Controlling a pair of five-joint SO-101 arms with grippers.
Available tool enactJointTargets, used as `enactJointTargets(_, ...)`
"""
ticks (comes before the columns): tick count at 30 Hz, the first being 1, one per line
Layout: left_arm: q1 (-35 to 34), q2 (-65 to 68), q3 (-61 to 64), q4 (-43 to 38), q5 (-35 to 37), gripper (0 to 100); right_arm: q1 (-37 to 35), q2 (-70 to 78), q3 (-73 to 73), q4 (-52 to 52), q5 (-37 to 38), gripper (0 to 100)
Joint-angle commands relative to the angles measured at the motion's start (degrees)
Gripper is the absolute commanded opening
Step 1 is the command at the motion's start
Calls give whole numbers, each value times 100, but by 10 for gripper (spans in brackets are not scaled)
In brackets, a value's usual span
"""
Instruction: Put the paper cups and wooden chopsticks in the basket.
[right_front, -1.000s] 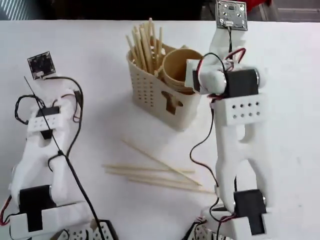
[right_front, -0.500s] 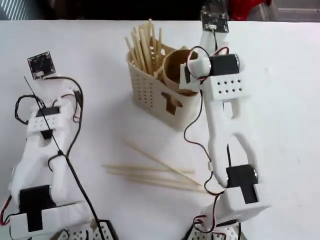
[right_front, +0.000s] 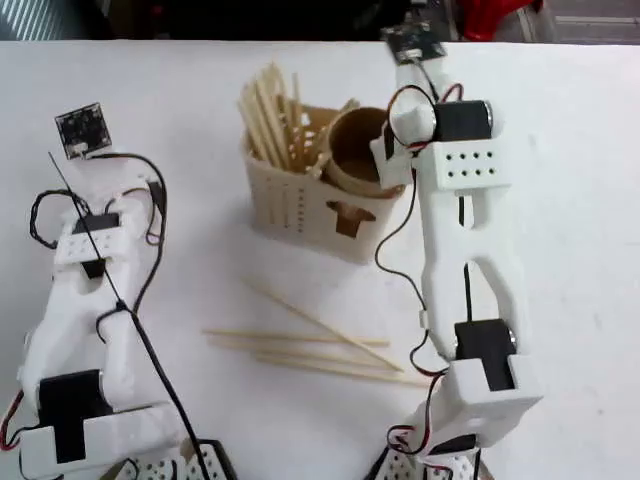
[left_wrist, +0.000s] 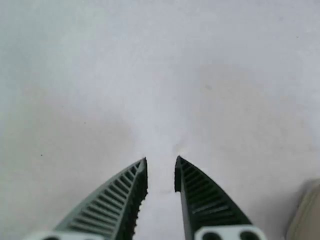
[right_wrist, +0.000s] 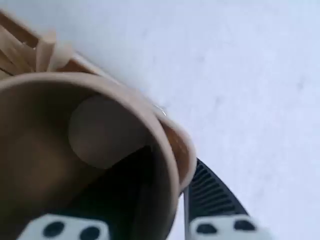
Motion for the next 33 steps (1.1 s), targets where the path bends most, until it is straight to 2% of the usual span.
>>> enactJointTargets(1, 66, -31, -53, -114, -44, 109, 154, 295, -510, 690, 651, 16)
enactJointTargets(11, 66, -31, -44, -114, -44, 109, 391, 725, -1354, 673, 879, 25)
enactJointTargets(17, 66, -31, -53, -114, -44, 109, 295, 760, -1398, 673, 862, 265)
enactJointTargets(25, 84, -31, -62, -114, -44, 109, 224, -101, -1345, 664, 844, 260)
enactJointTargets(33, 75, -31, -53, -114, -53, 109, -374, -1323, -1345, 655, 492, 260)
